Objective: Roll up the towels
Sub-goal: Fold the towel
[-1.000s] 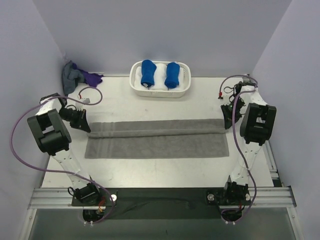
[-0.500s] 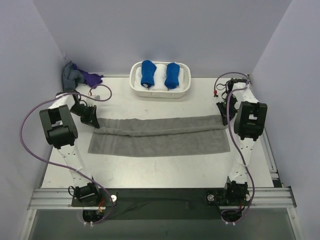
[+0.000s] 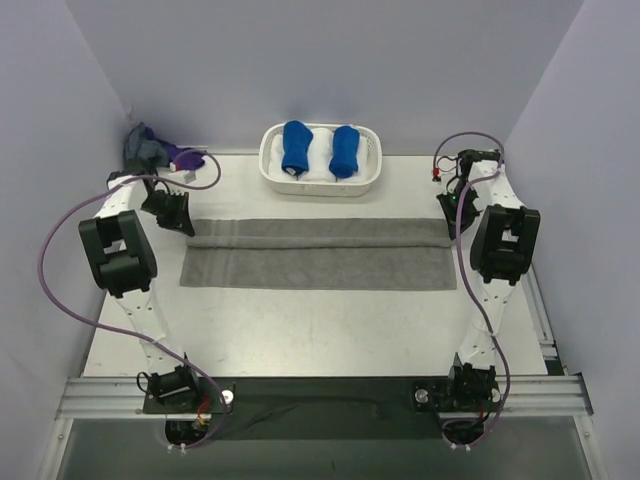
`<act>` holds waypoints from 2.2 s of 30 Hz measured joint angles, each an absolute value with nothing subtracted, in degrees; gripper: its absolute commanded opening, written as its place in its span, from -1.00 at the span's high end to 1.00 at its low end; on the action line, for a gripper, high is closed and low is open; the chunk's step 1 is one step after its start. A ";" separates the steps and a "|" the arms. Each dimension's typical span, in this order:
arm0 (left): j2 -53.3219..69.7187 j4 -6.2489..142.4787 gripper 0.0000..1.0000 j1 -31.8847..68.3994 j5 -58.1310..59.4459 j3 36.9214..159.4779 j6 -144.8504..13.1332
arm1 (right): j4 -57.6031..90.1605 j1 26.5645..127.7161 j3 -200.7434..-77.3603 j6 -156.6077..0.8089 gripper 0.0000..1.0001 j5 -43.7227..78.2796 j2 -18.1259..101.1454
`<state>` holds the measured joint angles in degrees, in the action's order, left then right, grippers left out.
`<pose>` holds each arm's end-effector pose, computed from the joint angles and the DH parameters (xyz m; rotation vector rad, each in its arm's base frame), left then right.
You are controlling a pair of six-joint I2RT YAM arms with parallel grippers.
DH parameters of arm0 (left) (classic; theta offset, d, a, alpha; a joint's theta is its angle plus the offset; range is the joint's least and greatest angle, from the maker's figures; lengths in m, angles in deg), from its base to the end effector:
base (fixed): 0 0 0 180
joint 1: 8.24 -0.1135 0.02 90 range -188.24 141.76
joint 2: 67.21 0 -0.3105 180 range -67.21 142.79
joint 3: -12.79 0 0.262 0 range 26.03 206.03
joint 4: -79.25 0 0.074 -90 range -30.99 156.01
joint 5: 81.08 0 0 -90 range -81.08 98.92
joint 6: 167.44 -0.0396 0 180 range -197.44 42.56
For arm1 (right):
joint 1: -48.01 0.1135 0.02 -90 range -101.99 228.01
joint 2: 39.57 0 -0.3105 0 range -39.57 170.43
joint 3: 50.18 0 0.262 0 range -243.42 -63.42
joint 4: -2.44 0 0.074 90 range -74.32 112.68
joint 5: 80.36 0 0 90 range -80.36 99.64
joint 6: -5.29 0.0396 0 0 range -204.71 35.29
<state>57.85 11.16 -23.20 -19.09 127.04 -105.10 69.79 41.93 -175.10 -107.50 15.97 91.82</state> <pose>0.4653 0.1051 0.2116 0.3686 2.7123 -0.5392 0.5148 -0.0504 0.2081 -0.4348 2.8071 0.0515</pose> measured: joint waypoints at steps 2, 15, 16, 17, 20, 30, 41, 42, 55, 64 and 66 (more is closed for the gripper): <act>54.63 10.88 1.00 -23.42 -19.59 125.10 -105.29 | 69.92 41.73 -172.89 -107.50 1.00 16.60 88.52; 43.57 8.43 1.00 -30.09 -23.05 115.37 -109.36 | 69.27 40.51 -156.76 -108.79 1.00 20.66 75.39; 43.75 8.45 1.00 -30.33 -23.00 114.04 -109.51 | 68.98 40.51 -155.25 -108.75 1.00 20.88 75.60; 44.06 8.45 1.00 -30.37 -22.94 112.90 -109.64 | 68.78 40.51 -154.09 -108.64 1.00 21.04 75.93; 45.61 10.13 1.00 -29.91 -22.48 109.99 -109.62 | 67.82 40.51 -152.89 -108.18 1.00 21.04 78.12; 49.34 13.17 1.00 -28.84 -21.52 106.65 -107.26 | 66.27 40.48 -153.50 -107.06 1.00 20.58 82.49; 46.83 11.95 1.00 -28.95 -21.32 109.32 -107.50 | 67.28 40.48 -158.09 -107.30 1.00 20.55 81.57; 45.45 11.36 1.00 -29.00 -21.34 109.32 -107.74 | 67.67 40.48 -158.35 -107.35 1.00 20.55 80.78; 33.13 6.66 1.00 -33.34 -22.26 101.51 -113.62 | 69.05 39.41 -151.91 -109.23 1.00 20.64 71.91; 40.12 11.12 1.00 -33.96 -20.66 92.05 -112.22 | 65.68 39.37 -149.20 -108.79 1.00 19.86 79.84; 40.19 11.20 1.00 -33.98 -20.69 92.05 -111.74 | 65.83 39.37 -149.22 -108.61 1.00 19.79 79.98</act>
